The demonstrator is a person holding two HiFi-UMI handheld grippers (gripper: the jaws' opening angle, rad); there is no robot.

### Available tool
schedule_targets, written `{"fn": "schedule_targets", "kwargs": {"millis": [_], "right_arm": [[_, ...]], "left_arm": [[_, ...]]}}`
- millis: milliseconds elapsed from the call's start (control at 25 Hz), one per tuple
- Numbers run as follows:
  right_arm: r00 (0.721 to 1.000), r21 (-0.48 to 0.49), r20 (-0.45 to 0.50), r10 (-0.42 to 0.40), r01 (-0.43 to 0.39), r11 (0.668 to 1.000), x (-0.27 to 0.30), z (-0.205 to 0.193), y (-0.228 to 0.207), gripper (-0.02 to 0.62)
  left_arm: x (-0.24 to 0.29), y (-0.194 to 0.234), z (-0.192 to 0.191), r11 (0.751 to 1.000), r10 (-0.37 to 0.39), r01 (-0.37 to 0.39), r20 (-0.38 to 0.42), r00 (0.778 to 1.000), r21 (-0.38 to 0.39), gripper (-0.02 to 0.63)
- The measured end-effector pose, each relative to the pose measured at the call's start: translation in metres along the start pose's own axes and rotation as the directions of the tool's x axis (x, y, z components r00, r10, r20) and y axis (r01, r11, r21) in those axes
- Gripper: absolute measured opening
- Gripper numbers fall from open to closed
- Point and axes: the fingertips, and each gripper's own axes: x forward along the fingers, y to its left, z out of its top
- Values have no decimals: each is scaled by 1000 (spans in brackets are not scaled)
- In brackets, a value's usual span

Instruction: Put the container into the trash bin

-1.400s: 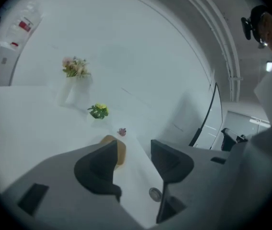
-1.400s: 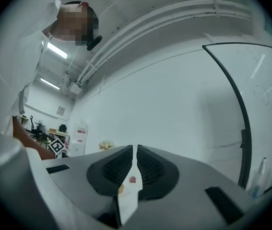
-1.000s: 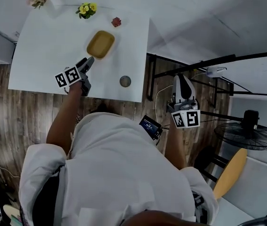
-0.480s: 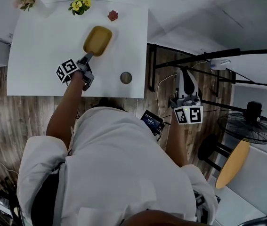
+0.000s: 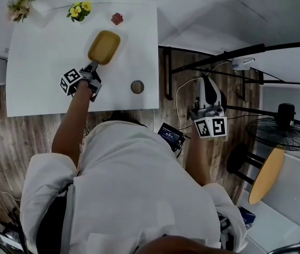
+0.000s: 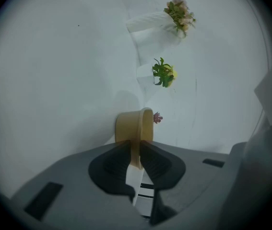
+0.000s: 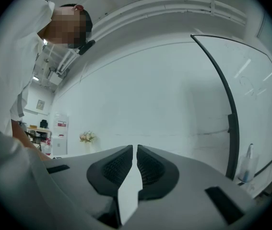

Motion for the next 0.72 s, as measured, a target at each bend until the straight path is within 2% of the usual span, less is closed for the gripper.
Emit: {"fn": "schedule_targets", "kwargs": {"millis": [160, 400, 560, 720], "right_arm": [[1000, 4, 12, -10, 10, 1000, -7, 1, -1, 51], [999, 1, 45, -10, 10, 1000, -27, 14, -2, 51], [998, 6, 64, -17, 17, 1000, -57, 22, -4, 51], [996, 4, 87, -25, 25, 1000, -83, 25, -8, 51]], "left_arm": [[2, -6, -7, 1000, -13, 13, -24, 1000, 25, 36], [-14, -36, -19, 995, -83, 84, -12, 996, 63, 20], [-36, -65, -33, 984, -133, 132, -2, 991, 117, 21], [-54, -98, -43, 963, -186, 183, -3, 983, 200, 21]]}}
